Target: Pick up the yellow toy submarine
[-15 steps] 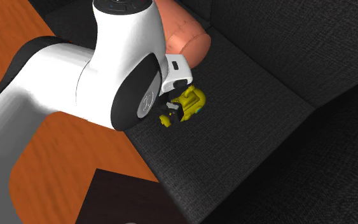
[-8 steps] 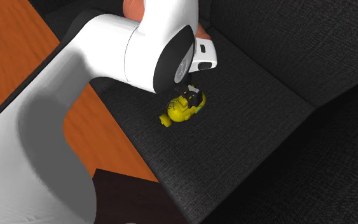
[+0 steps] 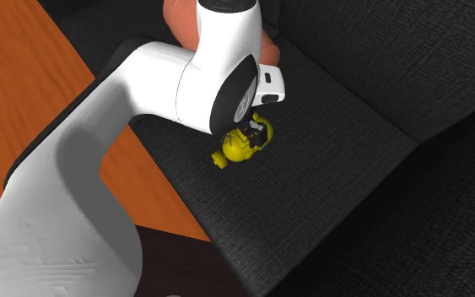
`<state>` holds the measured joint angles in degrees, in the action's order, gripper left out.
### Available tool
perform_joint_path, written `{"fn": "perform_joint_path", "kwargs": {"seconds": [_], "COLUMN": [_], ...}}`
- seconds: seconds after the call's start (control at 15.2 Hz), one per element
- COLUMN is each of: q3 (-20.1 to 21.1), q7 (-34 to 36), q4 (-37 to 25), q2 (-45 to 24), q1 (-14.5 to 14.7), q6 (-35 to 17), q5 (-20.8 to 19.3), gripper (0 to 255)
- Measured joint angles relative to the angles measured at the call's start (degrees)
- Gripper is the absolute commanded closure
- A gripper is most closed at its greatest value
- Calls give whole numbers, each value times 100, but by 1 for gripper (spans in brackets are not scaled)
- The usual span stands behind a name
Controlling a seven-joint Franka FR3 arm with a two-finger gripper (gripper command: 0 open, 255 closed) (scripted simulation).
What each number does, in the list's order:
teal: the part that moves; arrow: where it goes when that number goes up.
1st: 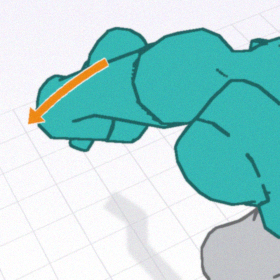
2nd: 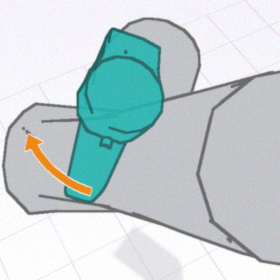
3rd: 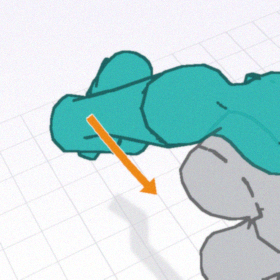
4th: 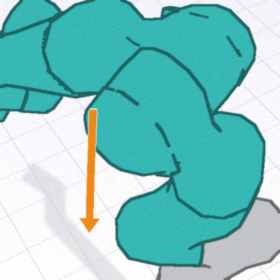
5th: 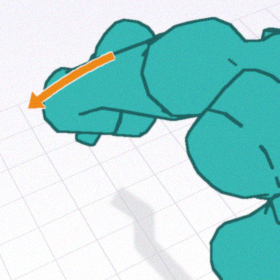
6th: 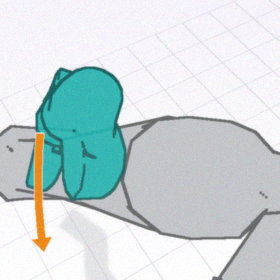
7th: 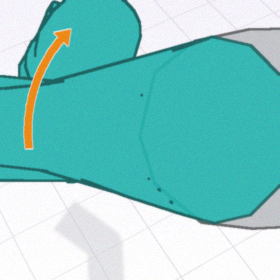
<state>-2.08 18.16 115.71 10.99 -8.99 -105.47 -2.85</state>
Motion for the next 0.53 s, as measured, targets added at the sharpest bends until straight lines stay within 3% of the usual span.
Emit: {"fn": "perform_joint_path", "kwargs": {"seconds": [0.53], "q3": [0], "q7": [-1], "q4": [32], "q2": [14], "q1": [0], "q6": [-28], "q5": [0], "gripper": [255]}}
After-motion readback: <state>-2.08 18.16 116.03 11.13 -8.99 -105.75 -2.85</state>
